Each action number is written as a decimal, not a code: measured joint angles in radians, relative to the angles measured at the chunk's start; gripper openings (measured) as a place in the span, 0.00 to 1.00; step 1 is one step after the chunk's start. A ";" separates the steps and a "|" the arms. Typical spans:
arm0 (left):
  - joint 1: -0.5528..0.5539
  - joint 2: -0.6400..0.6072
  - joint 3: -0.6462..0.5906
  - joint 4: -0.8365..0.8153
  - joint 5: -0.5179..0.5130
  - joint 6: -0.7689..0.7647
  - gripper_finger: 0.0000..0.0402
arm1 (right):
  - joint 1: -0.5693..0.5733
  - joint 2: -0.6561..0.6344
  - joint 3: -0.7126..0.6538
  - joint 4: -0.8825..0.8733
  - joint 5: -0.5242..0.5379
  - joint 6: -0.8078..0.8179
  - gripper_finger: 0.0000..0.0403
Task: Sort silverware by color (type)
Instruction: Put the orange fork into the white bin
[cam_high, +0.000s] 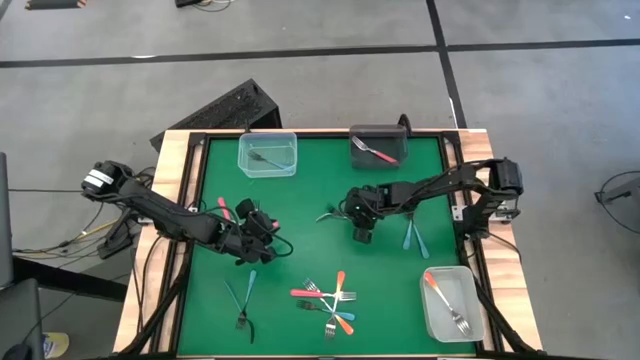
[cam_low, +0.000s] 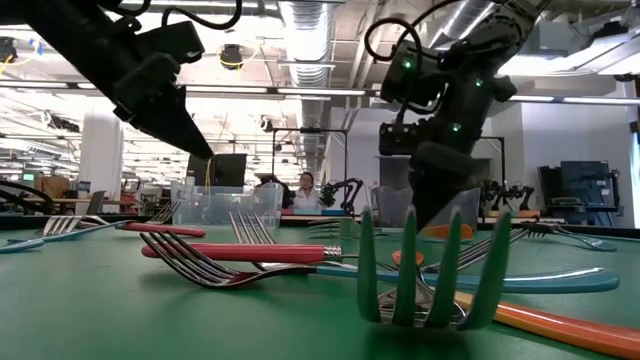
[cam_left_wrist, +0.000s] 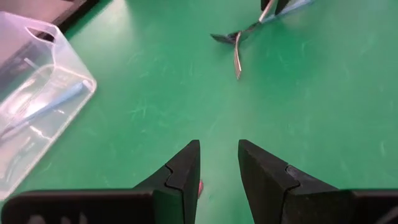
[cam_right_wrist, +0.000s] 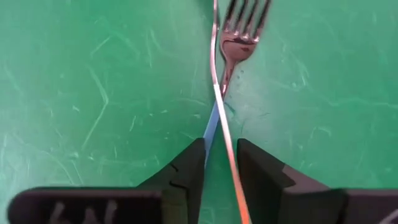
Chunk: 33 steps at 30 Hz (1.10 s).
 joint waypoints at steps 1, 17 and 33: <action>0.001 0.000 0.000 0.002 -0.006 0.000 0.24 | 0.000 0.000 -0.001 -0.001 0.008 0.010 0.28; -0.007 0.000 0.000 -0.008 -0.001 -0.052 0.24 | 0.127 -0.325 -0.005 -0.279 0.111 0.417 0.04; 0.039 0.000 0.000 -0.006 -0.029 -0.019 0.24 | 0.802 -0.572 -0.005 -0.715 0.151 1.279 0.03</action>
